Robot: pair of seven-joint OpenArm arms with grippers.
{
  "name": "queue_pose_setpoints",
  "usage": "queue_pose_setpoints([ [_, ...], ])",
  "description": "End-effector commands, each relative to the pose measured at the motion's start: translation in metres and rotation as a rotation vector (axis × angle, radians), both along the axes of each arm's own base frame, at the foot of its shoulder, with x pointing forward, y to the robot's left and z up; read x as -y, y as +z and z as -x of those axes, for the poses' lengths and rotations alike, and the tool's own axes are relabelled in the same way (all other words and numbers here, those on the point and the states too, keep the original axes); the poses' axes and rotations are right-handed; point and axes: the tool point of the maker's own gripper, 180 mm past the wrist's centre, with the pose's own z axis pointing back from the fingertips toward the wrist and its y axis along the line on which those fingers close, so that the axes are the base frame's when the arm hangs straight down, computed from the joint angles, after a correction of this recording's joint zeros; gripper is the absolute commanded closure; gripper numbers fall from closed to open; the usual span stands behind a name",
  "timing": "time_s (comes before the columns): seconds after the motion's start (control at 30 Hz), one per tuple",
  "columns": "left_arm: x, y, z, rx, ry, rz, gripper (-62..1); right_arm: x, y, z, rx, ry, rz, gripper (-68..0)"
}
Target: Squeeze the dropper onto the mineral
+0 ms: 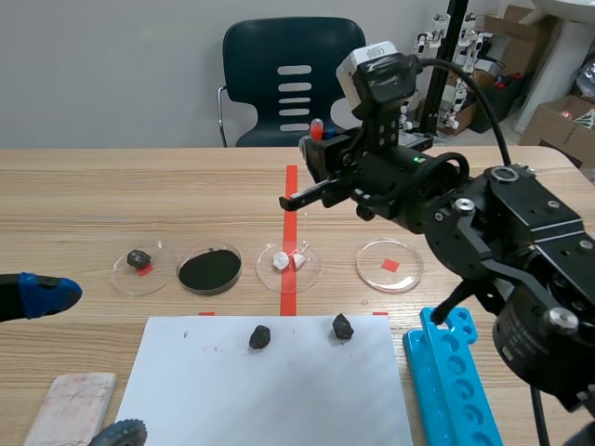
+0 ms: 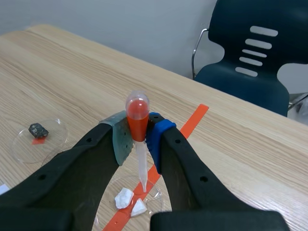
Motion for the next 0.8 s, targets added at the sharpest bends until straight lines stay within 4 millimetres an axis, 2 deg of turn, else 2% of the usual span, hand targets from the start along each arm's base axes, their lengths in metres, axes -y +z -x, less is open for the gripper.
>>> queue_pose_setpoints([
  [0.0, 0.005, 0.008, 0.001, 0.014, -0.01, 0.034, -62.3, -0.005, 0.016, -0.006, 0.041, 0.007, -0.033, -7.9],
  [0.37, 0.005, 0.008, 0.001, 0.014, -0.01, 0.034, -62.3, -0.02, -0.002, -0.009, -0.016, 0.012, -0.067, -7.9],
  [0.77, 0.005, 0.008, 0.001, 0.014, -0.01, 0.034, -62.3, -0.024, -0.014, -0.01, -0.048, 0.01, -0.069, -7.9],
])
